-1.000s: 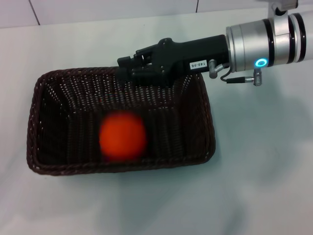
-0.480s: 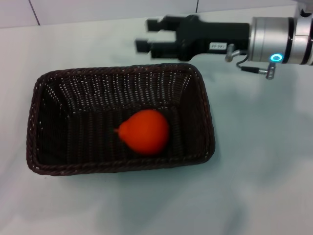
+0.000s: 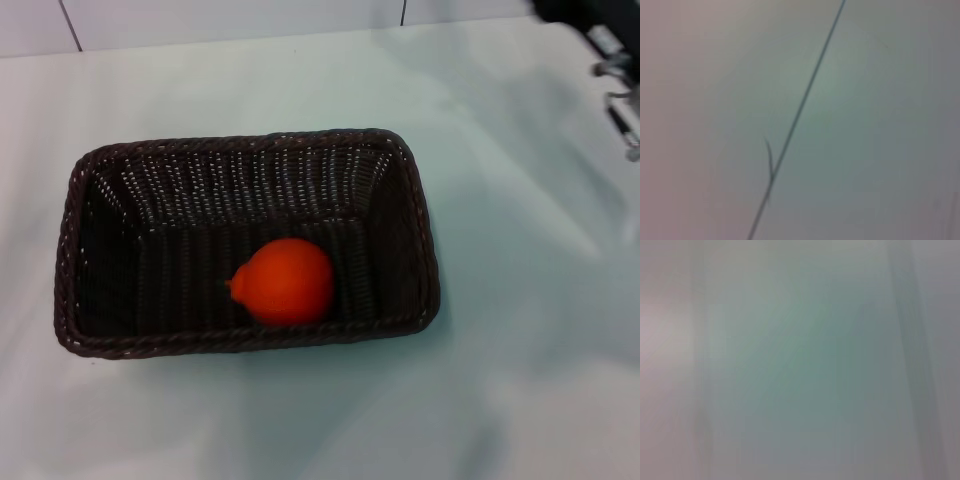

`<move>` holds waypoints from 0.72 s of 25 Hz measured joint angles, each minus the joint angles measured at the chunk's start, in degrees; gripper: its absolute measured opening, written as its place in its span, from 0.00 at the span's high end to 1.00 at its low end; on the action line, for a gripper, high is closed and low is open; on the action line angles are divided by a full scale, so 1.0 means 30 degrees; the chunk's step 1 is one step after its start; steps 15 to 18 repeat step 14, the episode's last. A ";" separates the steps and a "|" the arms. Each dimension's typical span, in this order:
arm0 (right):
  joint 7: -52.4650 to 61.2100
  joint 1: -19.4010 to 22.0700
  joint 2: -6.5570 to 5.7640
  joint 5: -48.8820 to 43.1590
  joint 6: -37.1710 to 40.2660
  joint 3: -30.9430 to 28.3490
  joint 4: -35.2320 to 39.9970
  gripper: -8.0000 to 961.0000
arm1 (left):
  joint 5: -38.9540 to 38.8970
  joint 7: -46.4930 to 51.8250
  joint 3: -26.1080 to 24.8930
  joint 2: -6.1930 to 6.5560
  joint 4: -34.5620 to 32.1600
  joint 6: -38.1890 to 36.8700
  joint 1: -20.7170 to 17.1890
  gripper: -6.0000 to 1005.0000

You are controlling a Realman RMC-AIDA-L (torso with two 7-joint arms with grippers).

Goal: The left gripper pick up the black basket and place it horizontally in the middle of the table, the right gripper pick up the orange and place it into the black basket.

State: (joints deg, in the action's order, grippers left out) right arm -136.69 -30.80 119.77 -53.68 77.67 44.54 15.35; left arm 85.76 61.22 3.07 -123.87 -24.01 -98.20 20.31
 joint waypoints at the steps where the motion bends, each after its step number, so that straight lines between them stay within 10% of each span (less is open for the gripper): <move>1: -0.1354 0.0095 0.0011 0.1230 0.0433 -0.0255 -0.0803 0.19 | -0.0173 -0.0494 -0.0257 -0.0006 0.0285 -0.0004 -0.0054 0.36; 12: -0.4859 0.0895 0.0038 0.5631 0.1666 -0.2645 -0.2884 0.19 | -0.1836 -0.9982 -0.3870 -0.0166 0.4786 -0.0308 -0.0380 0.36; 18: -0.4859 0.0929 0.0038 0.5653 0.1612 -0.2835 -0.2900 0.19 | -0.1838 -1.0045 -0.3888 -0.0167 0.4819 -0.0302 -0.0372 0.36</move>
